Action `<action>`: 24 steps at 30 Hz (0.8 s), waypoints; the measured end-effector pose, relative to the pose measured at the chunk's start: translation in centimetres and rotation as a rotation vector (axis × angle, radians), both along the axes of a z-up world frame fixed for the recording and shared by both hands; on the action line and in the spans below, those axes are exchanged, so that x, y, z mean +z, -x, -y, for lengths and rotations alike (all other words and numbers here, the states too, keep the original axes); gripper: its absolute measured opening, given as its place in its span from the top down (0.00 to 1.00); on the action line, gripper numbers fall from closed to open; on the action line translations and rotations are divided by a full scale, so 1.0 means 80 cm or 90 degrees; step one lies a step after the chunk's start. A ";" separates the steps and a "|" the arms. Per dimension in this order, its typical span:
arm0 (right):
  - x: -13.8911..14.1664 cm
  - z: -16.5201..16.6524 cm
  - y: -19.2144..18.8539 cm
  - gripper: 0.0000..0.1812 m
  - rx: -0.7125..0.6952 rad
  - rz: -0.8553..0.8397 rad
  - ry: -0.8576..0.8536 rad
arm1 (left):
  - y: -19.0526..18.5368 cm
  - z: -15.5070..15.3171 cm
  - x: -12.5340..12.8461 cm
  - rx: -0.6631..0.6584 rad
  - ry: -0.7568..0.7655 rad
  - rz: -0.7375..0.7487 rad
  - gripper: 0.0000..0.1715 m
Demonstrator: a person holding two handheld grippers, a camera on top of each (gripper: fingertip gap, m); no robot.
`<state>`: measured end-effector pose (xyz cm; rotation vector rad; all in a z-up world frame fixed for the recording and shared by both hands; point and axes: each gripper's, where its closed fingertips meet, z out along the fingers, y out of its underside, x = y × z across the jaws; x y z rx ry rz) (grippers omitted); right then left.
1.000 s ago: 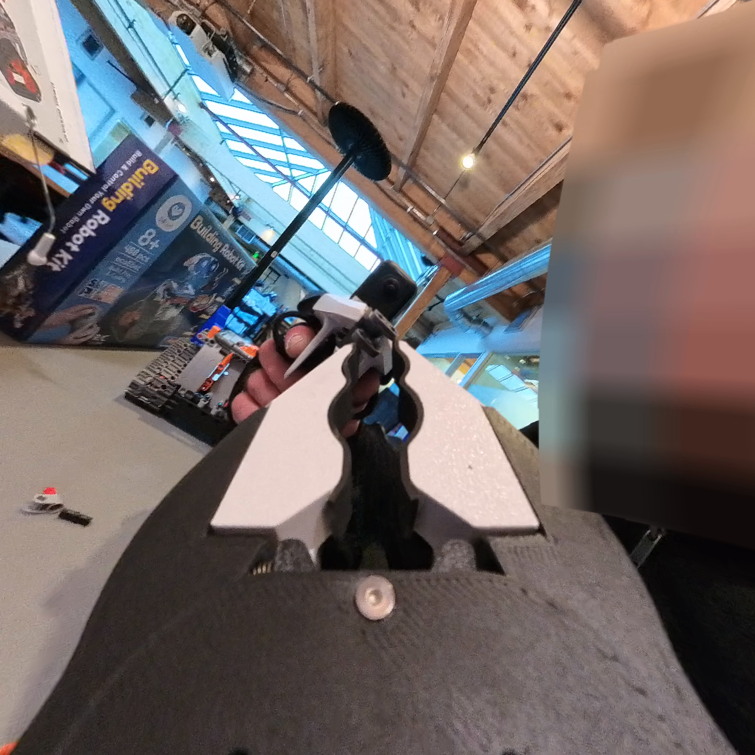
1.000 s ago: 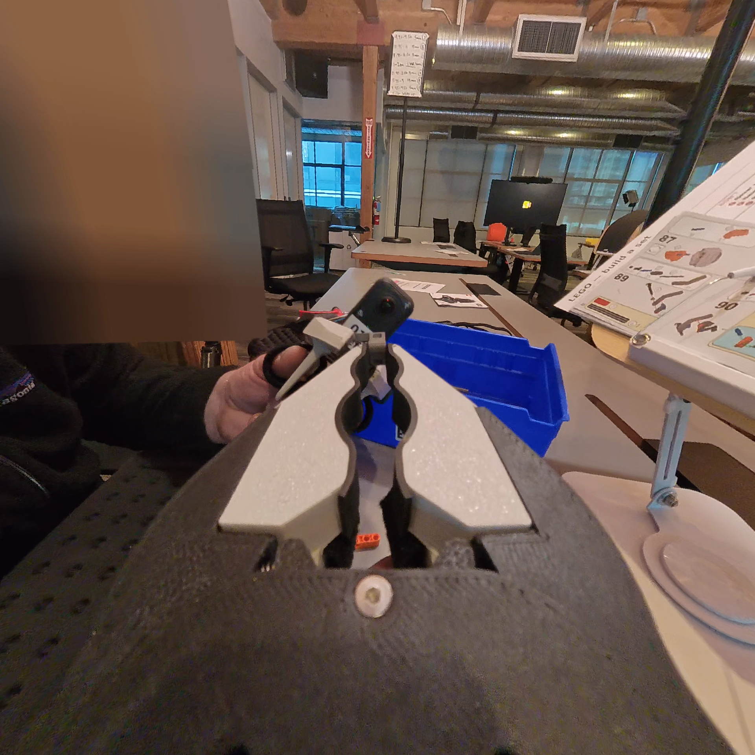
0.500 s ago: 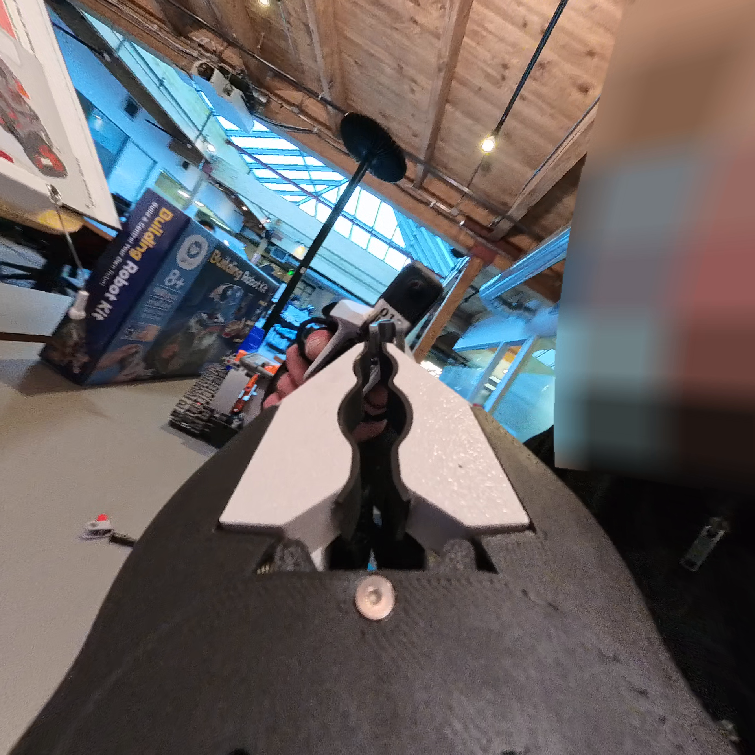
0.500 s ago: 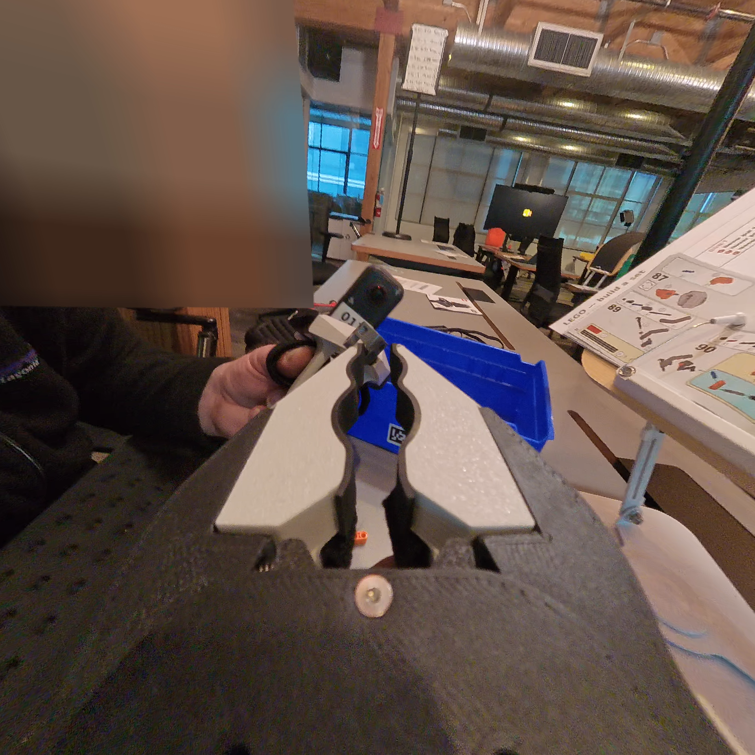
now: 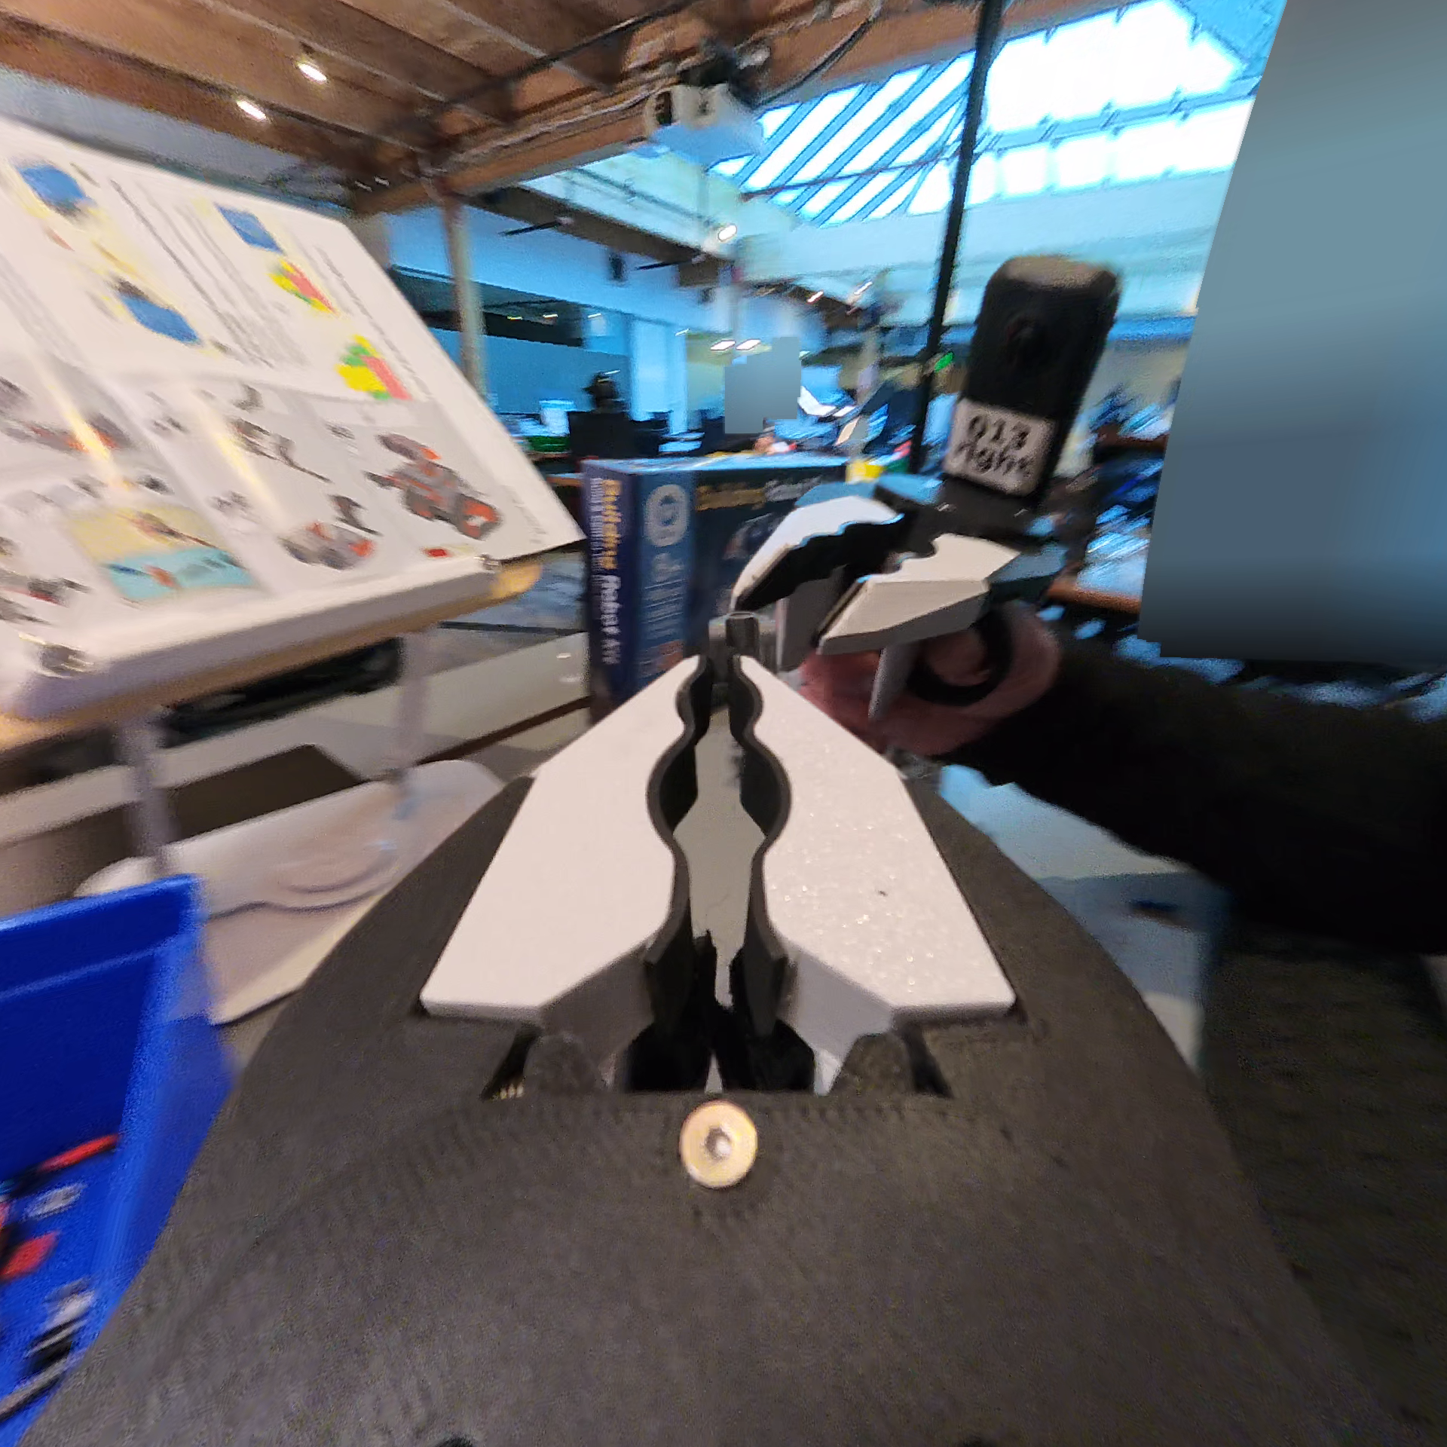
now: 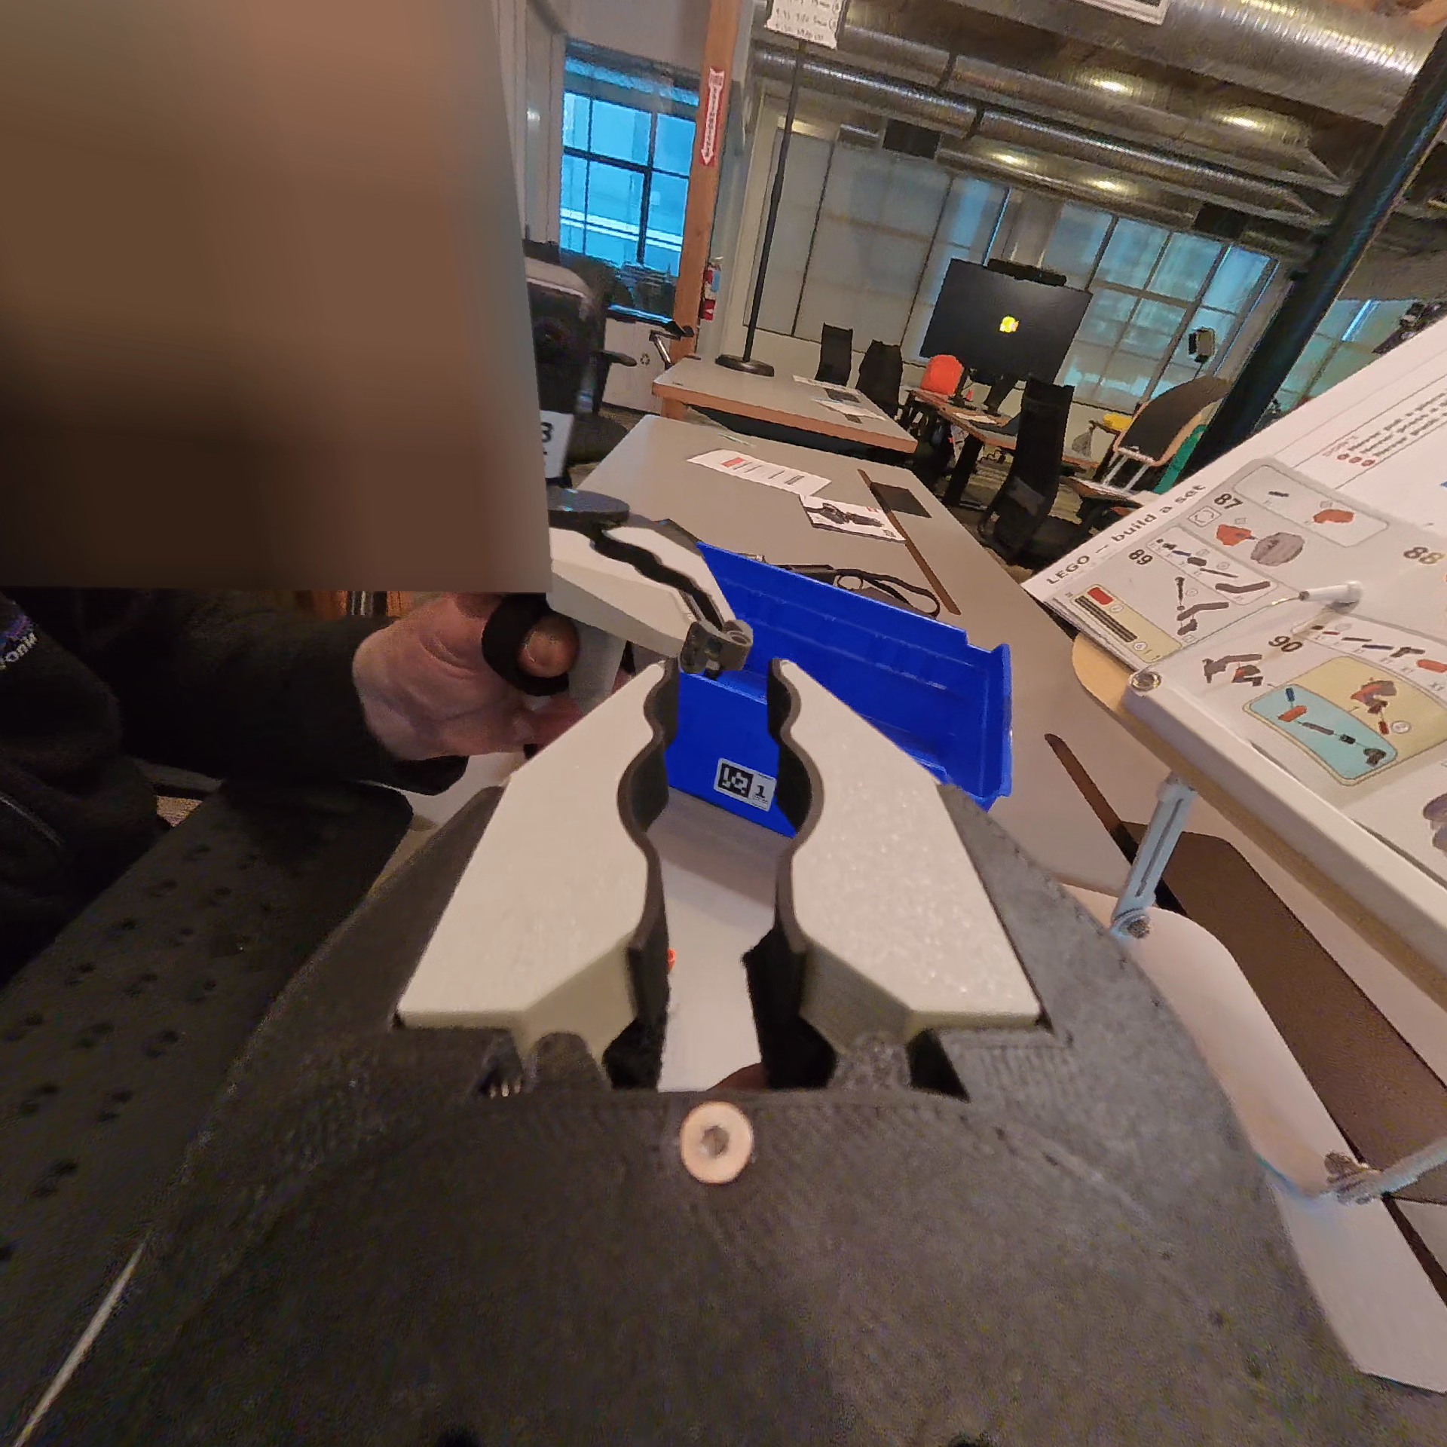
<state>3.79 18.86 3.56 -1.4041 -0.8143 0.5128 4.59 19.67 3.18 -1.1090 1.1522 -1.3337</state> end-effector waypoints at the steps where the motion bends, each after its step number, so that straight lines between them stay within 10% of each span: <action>1: -0.001 -0.002 0.000 0.89 -0.011 0.008 -0.004 | 0.000 -0.003 -0.002 0.023 -0.022 -0.010 0.99; 8: -0.012 -0.017 0.001 0.88 -0.140 0.189 -0.095 | -0.002 -0.019 -0.013 0.140 -0.160 -0.084 0.99; 24: -0.041 -0.036 0.002 0.92 -0.303 0.496 -0.221 | -0.005 -0.023 -0.037 0.136 -0.120 -0.152 0.99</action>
